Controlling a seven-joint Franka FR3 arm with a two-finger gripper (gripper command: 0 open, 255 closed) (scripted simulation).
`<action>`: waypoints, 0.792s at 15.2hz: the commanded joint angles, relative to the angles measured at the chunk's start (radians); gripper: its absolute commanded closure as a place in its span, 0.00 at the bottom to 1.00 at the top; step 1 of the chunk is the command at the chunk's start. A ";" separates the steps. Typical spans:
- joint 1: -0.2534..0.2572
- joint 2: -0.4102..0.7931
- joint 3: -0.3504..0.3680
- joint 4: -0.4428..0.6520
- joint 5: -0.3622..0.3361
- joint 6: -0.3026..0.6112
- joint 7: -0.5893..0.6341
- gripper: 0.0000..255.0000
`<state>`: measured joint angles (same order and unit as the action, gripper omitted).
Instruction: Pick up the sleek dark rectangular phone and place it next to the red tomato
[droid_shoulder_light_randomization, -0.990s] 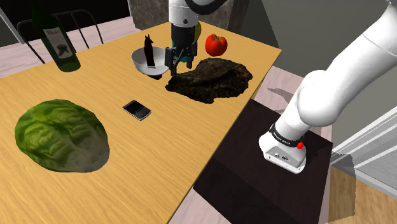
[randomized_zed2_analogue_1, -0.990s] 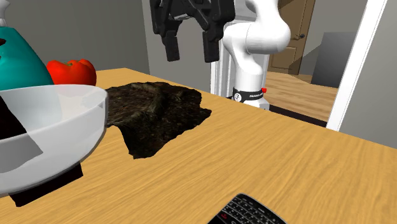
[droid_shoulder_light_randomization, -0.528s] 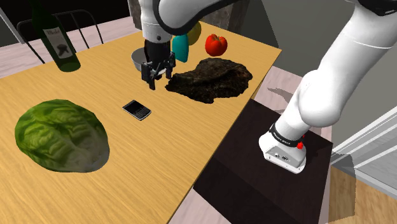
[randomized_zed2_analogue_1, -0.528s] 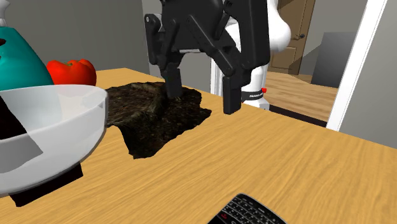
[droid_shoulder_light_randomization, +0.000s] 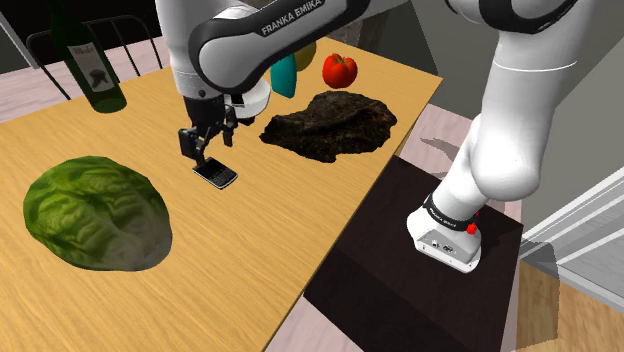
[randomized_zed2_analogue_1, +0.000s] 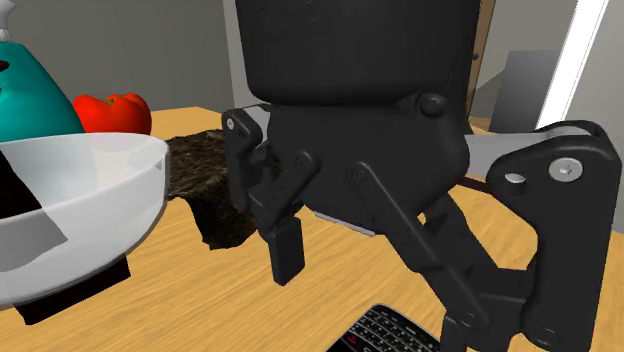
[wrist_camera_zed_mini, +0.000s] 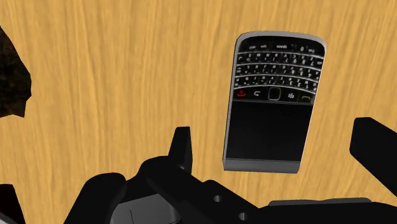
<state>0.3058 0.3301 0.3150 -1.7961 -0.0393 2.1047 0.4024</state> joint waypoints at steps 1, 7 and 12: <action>0.017 0.049 0.000 0.045 -0.020 0.003 0.008 0.00; 0.024 0.085 -0.005 0.013 -0.033 0.070 0.016 0.00; 0.026 0.095 -0.007 0.006 -0.037 0.087 0.019 0.00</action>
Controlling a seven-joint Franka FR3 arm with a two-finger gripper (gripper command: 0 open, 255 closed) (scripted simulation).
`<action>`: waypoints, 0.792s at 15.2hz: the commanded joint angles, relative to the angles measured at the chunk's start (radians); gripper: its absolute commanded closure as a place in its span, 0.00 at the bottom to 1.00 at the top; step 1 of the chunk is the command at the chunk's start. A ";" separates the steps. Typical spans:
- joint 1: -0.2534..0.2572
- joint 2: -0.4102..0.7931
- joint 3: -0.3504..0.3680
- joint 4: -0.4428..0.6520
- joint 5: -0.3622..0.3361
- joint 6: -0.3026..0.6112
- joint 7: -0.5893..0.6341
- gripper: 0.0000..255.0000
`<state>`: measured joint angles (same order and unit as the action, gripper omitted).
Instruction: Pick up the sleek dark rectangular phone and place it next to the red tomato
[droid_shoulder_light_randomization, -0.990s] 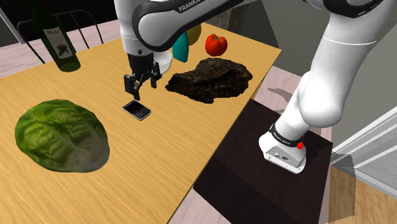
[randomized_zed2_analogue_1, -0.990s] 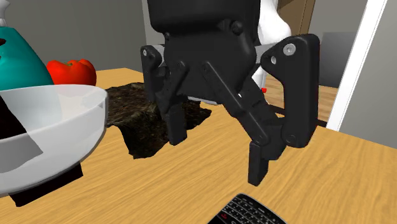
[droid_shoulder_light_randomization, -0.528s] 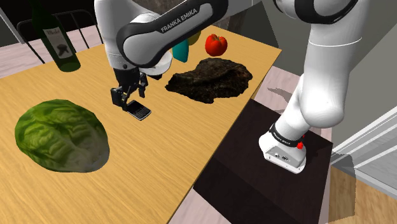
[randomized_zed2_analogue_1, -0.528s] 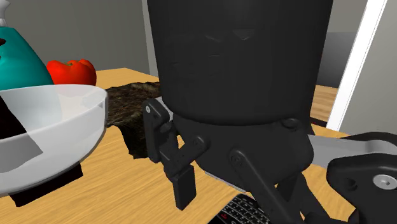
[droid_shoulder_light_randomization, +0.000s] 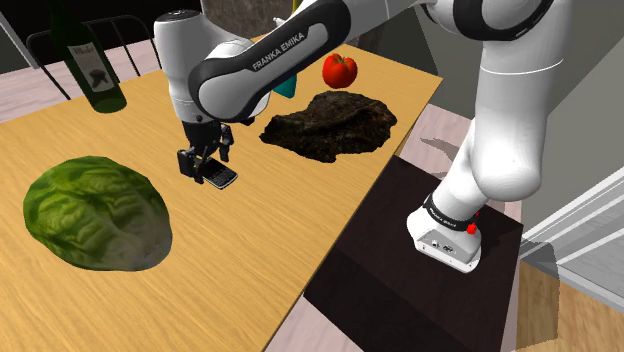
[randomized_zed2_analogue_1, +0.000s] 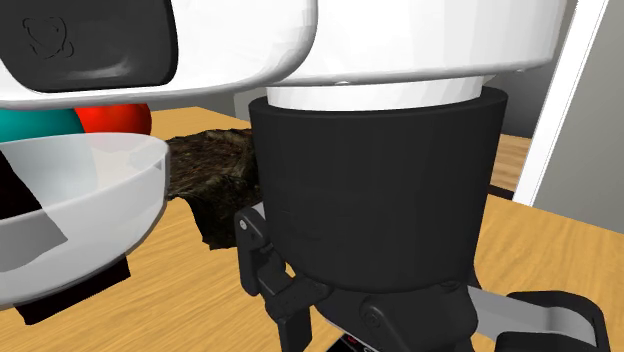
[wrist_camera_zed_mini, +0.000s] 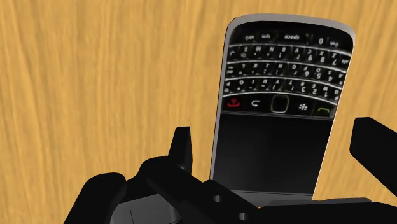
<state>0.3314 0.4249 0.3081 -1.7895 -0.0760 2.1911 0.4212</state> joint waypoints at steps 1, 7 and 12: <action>0.000 0.001 0.000 0.000 0.000 0.001 0.000 0.00; 0.000 0.001 0.000 0.000 0.000 0.001 -0.001 1.00; 0.000 0.002 0.000 0.001 0.000 0.000 0.000 1.00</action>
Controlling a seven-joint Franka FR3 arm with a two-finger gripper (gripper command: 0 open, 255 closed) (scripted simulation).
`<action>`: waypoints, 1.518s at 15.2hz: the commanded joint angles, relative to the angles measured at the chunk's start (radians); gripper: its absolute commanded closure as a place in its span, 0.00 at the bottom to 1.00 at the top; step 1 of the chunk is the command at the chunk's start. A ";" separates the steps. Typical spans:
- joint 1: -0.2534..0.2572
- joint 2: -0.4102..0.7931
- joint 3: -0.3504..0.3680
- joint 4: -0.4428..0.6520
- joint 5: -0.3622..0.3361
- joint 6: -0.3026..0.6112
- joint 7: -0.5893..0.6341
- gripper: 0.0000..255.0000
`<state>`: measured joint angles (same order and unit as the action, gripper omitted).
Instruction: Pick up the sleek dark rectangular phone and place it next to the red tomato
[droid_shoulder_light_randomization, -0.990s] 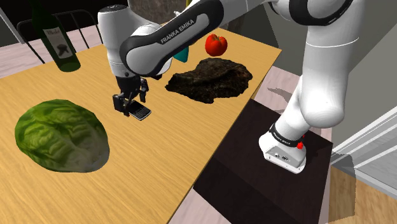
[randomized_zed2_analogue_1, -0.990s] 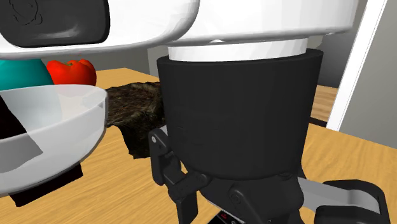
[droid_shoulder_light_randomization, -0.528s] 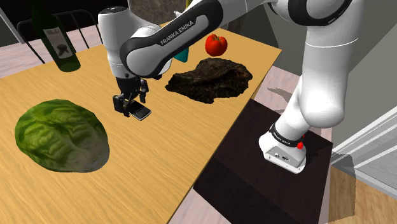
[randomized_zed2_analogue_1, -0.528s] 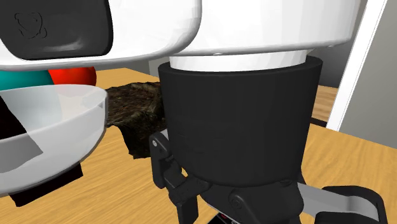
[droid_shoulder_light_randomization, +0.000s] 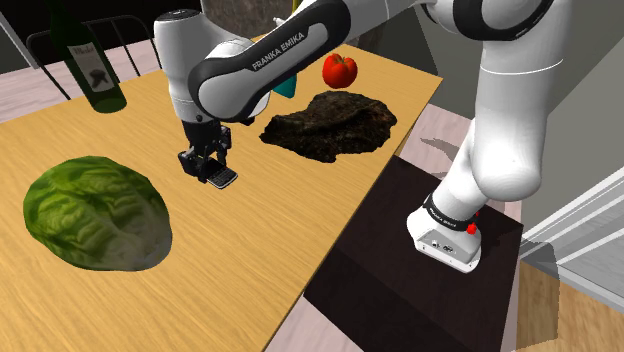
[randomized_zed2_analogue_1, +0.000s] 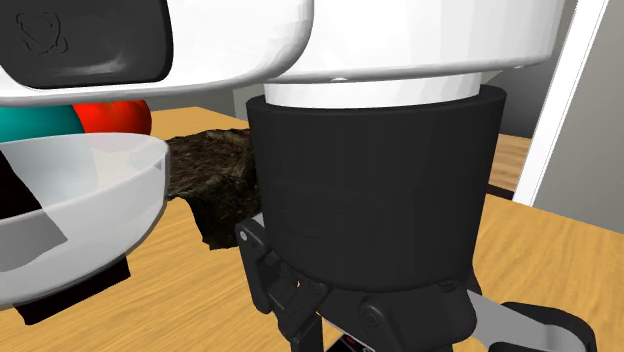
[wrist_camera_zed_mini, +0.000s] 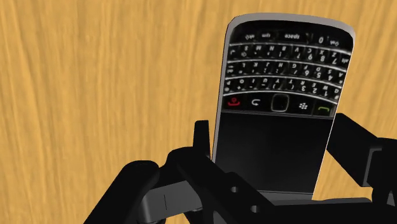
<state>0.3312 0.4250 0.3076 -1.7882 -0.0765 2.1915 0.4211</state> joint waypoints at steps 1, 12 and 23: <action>0.000 0.002 0.000 0.000 0.000 0.001 0.000 1.00; -0.007 -0.060 0.011 0.051 0.021 -0.111 -0.008 1.00; -0.010 -0.106 0.018 0.138 0.037 -0.241 -0.012 1.00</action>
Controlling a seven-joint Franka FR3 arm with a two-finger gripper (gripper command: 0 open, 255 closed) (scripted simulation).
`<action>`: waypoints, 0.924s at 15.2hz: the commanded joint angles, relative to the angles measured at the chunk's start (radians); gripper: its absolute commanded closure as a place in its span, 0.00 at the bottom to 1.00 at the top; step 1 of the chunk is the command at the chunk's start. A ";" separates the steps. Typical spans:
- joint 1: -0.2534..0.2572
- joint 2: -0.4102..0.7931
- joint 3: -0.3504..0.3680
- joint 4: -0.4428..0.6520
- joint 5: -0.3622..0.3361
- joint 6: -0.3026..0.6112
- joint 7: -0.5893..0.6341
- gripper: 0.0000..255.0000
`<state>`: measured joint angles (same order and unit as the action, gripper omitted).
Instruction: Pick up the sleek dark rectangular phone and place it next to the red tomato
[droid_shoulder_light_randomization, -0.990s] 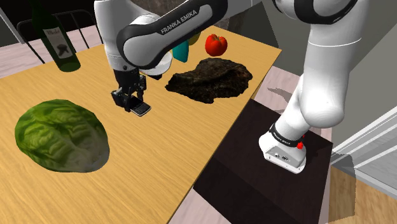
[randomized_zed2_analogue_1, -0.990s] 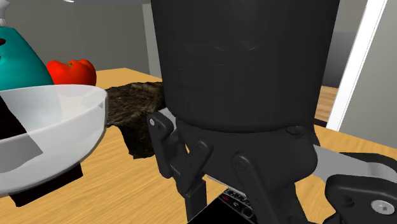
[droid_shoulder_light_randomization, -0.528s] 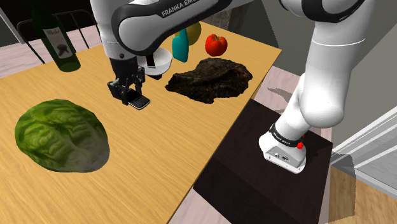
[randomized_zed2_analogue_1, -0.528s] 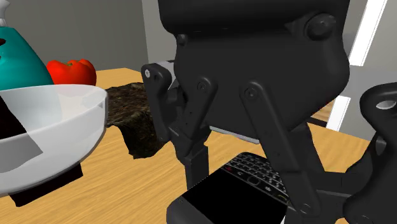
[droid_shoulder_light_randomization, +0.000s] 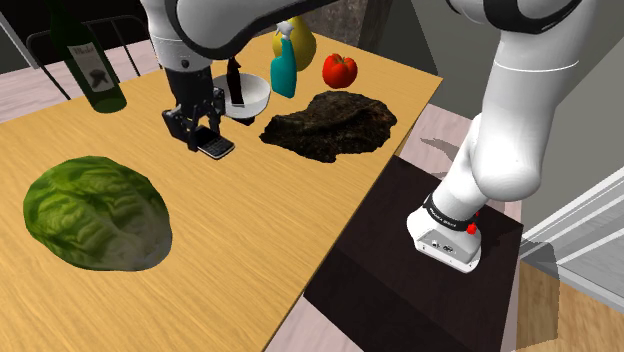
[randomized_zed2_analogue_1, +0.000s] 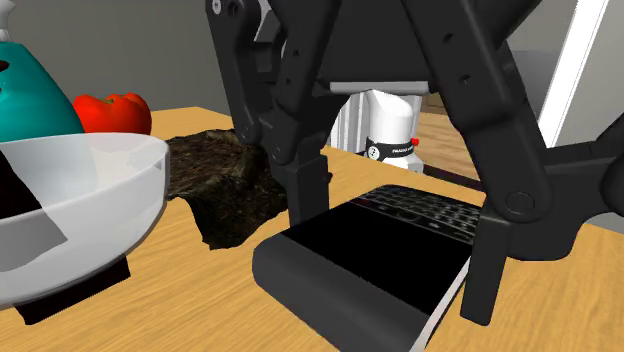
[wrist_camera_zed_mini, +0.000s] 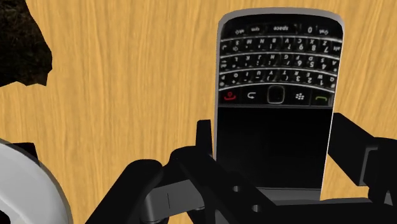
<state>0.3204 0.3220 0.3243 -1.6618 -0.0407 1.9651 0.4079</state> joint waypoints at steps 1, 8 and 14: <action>0.001 -0.006 0.001 0.021 0.002 -0.027 0.001 1.00; 0.001 -0.021 0.004 0.095 0.007 -0.116 0.001 1.00; 0.004 -0.025 0.006 0.171 0.009 -0.195 0.003 1.00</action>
<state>0.3253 0.2997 0.3303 -1.5003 -0.0331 1.7827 0.4122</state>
